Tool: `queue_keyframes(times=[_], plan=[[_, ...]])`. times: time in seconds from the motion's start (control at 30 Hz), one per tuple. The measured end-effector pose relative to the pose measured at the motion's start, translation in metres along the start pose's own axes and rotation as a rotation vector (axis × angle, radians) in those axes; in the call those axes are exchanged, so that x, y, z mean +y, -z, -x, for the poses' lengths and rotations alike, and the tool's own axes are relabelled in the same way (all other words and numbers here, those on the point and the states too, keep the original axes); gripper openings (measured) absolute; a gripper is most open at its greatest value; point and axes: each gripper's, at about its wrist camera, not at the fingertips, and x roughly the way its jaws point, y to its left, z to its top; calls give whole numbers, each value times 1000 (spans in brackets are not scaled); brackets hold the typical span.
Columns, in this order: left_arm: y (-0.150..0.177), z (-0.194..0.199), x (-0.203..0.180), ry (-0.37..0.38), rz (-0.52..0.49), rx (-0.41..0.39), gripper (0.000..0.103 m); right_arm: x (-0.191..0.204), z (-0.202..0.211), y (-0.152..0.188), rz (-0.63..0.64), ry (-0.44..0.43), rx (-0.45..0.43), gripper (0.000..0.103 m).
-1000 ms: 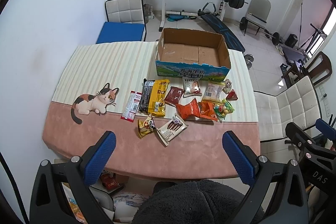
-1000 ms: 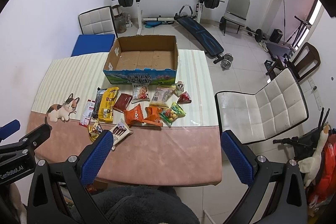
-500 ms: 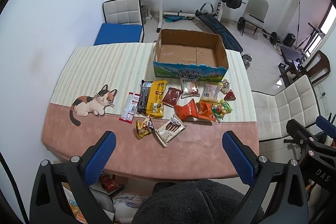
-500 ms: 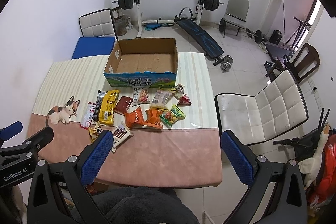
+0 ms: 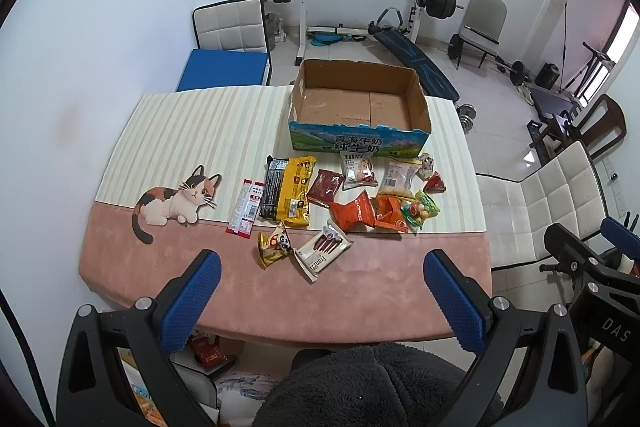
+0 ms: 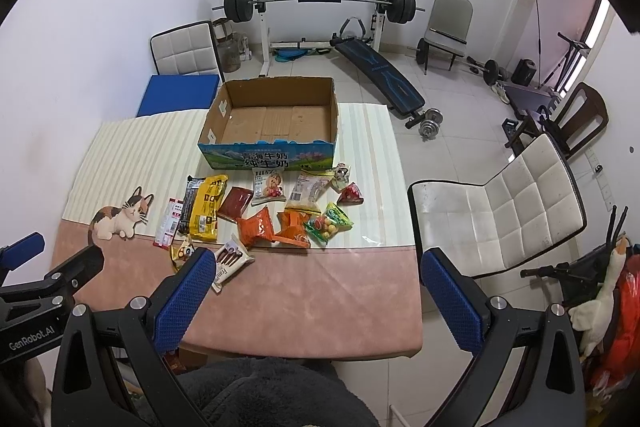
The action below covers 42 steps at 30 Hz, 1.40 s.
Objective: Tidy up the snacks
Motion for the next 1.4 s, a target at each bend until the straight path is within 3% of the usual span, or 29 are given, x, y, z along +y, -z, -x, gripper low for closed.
queue_keyframes(times=[1.07, 1.23, 1.4], plan=[[0, -3, -1, 1, 29, -17, 103, -7, -7, 1, -15, -39, 28, 103], [-11, -35, 14, -7, 94, 2, 103, -15, -44, -2, -61, -75, 100, 103], [-18, -100, 35, -66, 128, 105, 103, -23, -120, -1, -137, -145, 243, 103]])
